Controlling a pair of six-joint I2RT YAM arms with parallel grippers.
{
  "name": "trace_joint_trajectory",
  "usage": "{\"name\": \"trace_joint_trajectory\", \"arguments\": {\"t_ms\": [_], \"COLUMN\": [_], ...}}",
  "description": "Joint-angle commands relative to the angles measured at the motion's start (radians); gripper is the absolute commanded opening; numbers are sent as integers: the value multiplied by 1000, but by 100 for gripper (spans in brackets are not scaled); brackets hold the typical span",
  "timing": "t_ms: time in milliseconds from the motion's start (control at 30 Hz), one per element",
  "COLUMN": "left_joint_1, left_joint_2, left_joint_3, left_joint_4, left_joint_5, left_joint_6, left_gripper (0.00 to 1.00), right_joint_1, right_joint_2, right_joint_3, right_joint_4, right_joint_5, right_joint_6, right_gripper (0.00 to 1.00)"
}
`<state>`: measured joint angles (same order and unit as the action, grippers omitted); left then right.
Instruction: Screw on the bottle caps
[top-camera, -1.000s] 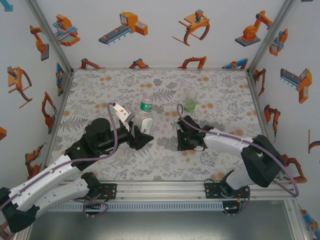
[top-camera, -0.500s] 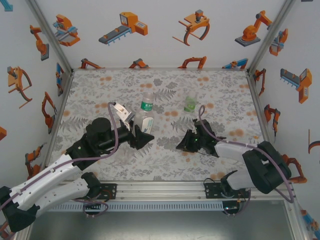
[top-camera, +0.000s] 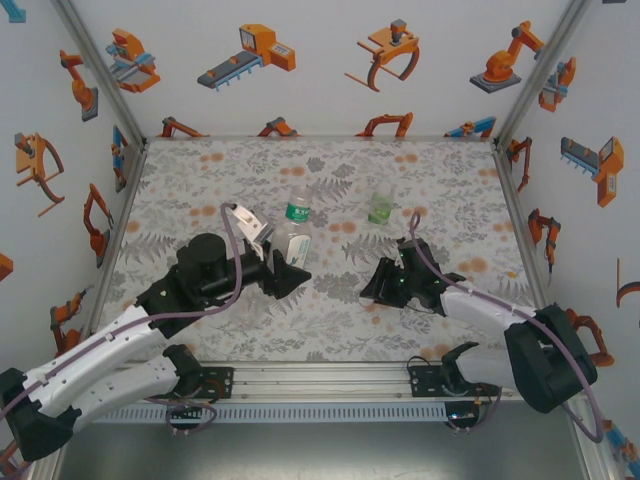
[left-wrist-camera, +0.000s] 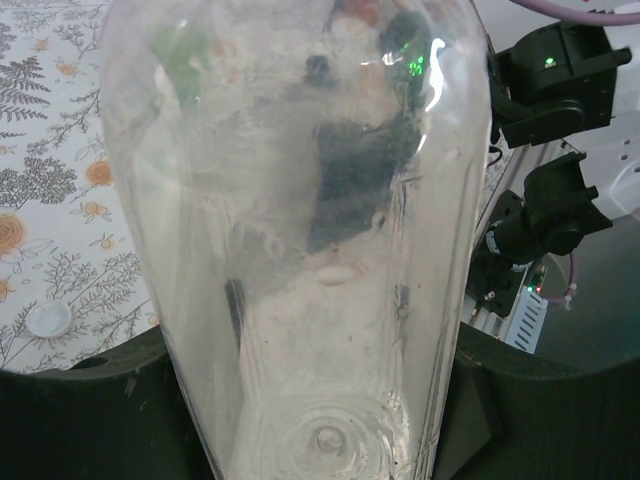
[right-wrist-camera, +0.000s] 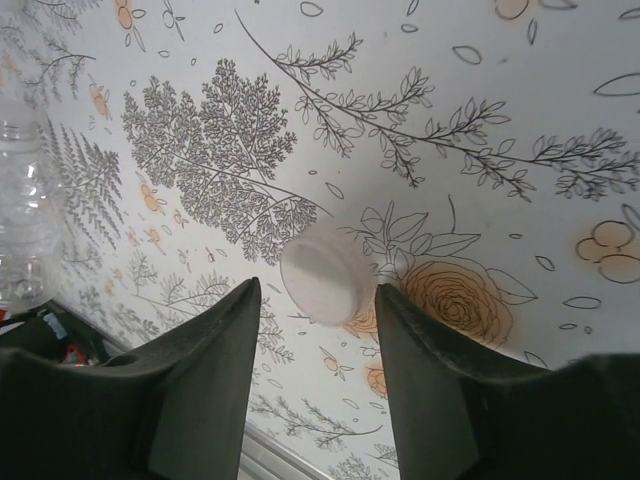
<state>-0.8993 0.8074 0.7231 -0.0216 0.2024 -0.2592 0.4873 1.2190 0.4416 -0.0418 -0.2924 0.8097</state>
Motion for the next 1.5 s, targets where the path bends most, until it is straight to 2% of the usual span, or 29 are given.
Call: {"name": "trace_joint_trajectory", "arguments": {"t_ms": [0, 200, 400, 700, 1067, 1467], "left_joint_1": [4, 5, 5, 5, 7, 6], "left_joint_2": [2, -4, -13, -27, -35, -32], "left_joint_3": [15, 6, 1, 0, -7, -7], "left_joint_4": [37, 37, 30, 19, 19, 21], "left_joint_5": [17, 8, -4, -10, -14, -16], "left_joint_6": [-9, -9, -8, -6, -10, -12], "left_gripper": [0, 0, 0, 0, 0, 0], "right_joint_1": [26, 107, 238, 335, 341, 341], "right_joint_2": [-6, 35, 149, 263, 294, 325], "right_joint_3": [66, 172, 300, 412, 399, 382], "right_joint_4": [-106, -229, -350, -425, -388, -367], "right_joint_5": [74, 209, 370, 492, 458, 420], "right_joint_6": [-61, -134, -198, -263, -289, -290], "right_gripper": [51, 56, 58, 58, 58, 53]}}
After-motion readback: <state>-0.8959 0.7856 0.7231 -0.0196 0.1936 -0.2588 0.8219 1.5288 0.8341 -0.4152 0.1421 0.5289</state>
